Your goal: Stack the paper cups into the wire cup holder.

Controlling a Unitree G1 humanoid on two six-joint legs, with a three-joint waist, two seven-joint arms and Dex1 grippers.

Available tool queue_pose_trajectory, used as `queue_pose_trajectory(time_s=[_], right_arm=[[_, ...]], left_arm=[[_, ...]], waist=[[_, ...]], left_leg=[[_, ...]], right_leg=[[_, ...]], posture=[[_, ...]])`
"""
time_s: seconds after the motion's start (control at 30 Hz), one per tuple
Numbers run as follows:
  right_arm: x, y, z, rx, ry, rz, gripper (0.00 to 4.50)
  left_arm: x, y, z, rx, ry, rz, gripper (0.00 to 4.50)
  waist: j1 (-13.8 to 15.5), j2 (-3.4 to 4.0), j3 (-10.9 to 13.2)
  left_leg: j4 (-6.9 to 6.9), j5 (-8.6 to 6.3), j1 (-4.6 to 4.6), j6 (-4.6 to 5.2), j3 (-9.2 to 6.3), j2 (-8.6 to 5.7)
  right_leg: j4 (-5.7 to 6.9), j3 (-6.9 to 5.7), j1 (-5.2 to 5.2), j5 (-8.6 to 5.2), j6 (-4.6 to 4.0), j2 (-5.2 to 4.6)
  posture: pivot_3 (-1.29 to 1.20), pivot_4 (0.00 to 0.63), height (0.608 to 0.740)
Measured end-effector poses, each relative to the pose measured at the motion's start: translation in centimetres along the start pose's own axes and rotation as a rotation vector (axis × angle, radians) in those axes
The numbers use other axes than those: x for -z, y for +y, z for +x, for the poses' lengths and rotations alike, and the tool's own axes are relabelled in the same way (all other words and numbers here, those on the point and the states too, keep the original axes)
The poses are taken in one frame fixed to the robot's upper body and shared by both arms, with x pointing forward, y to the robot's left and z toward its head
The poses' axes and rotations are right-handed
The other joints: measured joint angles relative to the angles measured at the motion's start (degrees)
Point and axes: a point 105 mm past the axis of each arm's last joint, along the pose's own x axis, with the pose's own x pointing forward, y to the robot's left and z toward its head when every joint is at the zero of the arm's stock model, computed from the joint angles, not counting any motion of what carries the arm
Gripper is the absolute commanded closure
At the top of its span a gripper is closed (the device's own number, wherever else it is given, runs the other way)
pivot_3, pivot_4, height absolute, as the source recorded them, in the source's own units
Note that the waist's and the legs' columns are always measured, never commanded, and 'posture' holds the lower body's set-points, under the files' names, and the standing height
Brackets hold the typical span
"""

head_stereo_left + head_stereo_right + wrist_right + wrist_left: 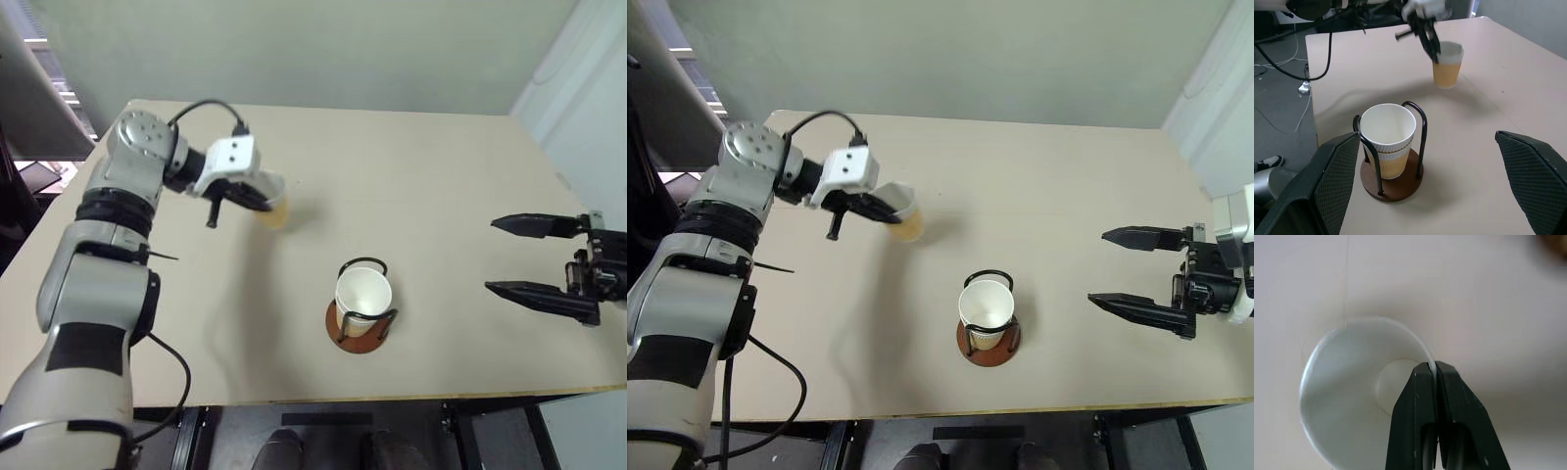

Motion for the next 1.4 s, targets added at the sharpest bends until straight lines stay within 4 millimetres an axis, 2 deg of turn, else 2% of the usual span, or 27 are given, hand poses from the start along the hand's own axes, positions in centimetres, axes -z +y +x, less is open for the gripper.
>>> queue_pose_trajectory(time_s=[0.07,0.13,0.17,0.23,0.3,0.43,0.8,1.1,1.2,1.4], right_arm=[[0.0,0.2,-0.2,-0.02,0.014,0.001,0.0],[0.2,0.4,-0.3,-0.034,0.026,0.007,0.0],[0.3,0.5,-0.3,-0.037,0.029,0.009,0.0],[0.3,0.5,-0.3,-0.036,0.03,0.01,0.0],[0.3,0.4,-0.4,-0.031,0.032,0.01,0.0],[0.2,0.5,-0.6,-0.011,0.035,0.002,0.0],[0.3,1.0,-0.8,0.035,0.048,0.002,0.0],[0.2,1.5,-0.9,0.029,0.045,0.007,0.0],[0.2,1.5,-0.9,0.029,0.045,0.007,0.0],[0.2,1.4,-0.9,0.033,0.044,0.009,0.0]], left_arm=[[-5.6,-1.1,-1.1,0.054,-0.162,0.138,4.45],[-9.5,-3.2,-1.4,0.158,-0.271,0.232,4.45],[-10.8,-4.2,-1.1,0.213,-0.313,0.264,4.45],[-11.7,-6.3,-0.3,0.33,-0.345,0.285,4.45],[-11.5,-7.8,0.7,0.425,-0.337,0.281,4.45],[-10.9,-9.2,2.1,0.519,-0.315,0.282,4.45],[-10.9,-9.0,4.4,0.553,-0.301,0.355,4.45],[-10.4,-9.0,5.1,0.56,-0.276,0.375,4.45],[-10.1,-9.2,5.3,0.573,-0.268,0.36,3.87],[-10.2,-9.3,5.5,0.579,-0.265,0.366,1.74]], waist=[[-0.09,-0.01,-0.01],[-0.19,0.06,-0.06],[-0.2,0.12,-0.09],[-0.2,0.18,-0.09],[-0.32,0.18,-0.08],[-0.56,0.19,-0.07],[-0.65,0.19,-0.06],[-0.62,0.2,-0.05],[-0.63,0.2,-0.05],[-0.59,0.19,-0.05]], left_leg=[[-0.02,0.0,-0.04,0.0,0.28,-0.04],[-0.1,-0.04,0.16,0.08,0.37,-0.06],[-0.09,-0.08,0.24,0.14,0.36,-0.04],[-0.02,-0.09,0.35,0.2,0.34,0.06],[0.09,-0.07,0.51,0.25,0.33,0.1],[0.3,-0.16,0.88,0.46,0.27,0.11],[0.35,-0.33,0.74,0.58,0.31,0.03],[0.35,-0.34,0.66,0.59,0.3,0.04],[0.35,-0.34,0.66,0.59,0.31,0.03],[0.35,-0.34,0.65,0.59,0.3,0.03]], right_leg=[[0.09,-0.05,0.02,0.05,0.09,0.06],[0.01,0.06,0.05,0.06,0.11,0.02],[-0.07,0.1,0.1,0.04,0.14,-0.06],[-0.05,0.16,0.1,0.02,0.19,-0.12],[0.08,0.23,0.24,0.02,0.18,-0.13],[0.09,0.25,0.73,0.04,0.16,-0.13],[-0.07,0.21,0.75,0.01,0.12,-0.22],[-0.06,0.23,0.66,0.02,0.12,-0.22],[-0.06,0.23,0.66,0.02,0.12,-0.22],[-0.07,0.23,0.66,0.02,0.12,-0.22]], posture=[[0.0,0.15,0.74],[0.0,0.15,0.74],[0.0,0.15,0.74],[0.0,0.15,0.74],[0.0,0.15,0.74],[0.0,0.15,0.74],[0.0,0.15,0.74],[0.0,0.15,0.74],[0.0,0.15,0.74],[0.0,0.15,0.74]])
